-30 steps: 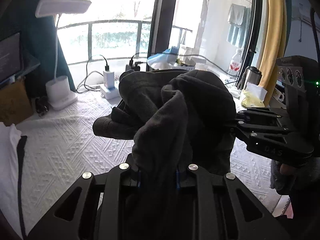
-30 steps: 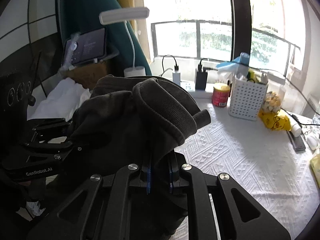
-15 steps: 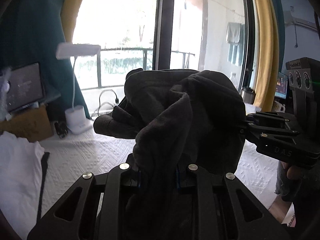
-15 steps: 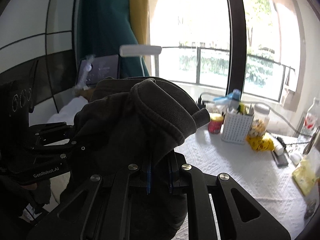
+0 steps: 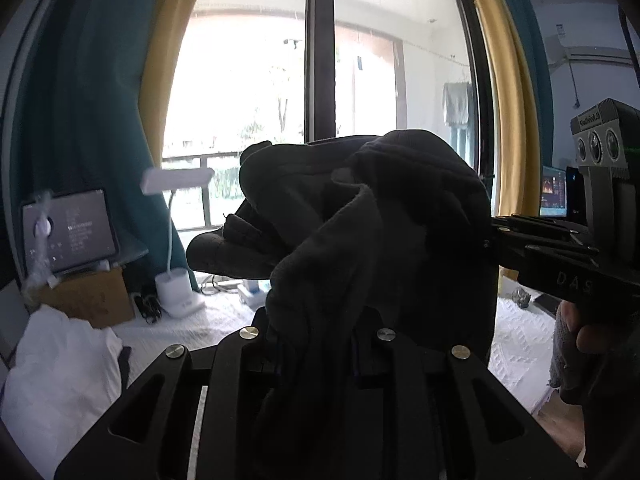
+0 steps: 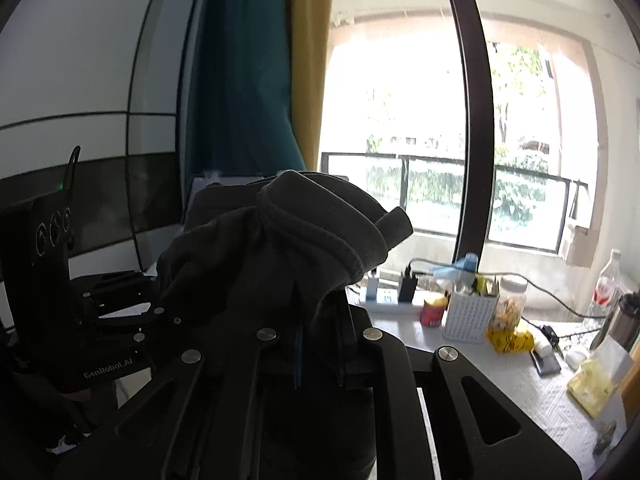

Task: Fold small clothes

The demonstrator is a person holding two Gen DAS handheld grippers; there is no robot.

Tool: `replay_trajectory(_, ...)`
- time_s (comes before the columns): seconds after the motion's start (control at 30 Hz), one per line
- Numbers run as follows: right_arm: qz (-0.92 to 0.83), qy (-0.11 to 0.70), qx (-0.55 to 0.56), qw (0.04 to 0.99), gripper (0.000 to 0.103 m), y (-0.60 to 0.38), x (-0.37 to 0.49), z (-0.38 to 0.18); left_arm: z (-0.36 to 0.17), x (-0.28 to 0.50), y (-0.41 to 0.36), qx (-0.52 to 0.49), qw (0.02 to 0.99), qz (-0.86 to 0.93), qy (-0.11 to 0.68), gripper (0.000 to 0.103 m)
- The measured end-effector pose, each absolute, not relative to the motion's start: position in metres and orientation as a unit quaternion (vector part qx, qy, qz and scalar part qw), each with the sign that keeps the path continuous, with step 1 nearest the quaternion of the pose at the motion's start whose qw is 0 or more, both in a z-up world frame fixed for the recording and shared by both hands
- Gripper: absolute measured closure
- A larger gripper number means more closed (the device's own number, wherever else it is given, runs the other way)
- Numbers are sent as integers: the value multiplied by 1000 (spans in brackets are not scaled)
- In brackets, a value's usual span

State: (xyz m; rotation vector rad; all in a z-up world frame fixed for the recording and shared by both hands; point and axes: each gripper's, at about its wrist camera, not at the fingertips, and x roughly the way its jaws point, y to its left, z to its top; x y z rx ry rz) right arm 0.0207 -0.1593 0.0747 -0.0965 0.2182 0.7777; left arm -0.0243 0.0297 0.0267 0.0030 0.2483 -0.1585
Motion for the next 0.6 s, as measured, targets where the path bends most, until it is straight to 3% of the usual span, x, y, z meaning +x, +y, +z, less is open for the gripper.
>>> replay_trajectory(0.6, 417, 57, -59, 905, 91, -123, -9, 107, 50, -62, 63, -2, 997, -51, 60, 83)
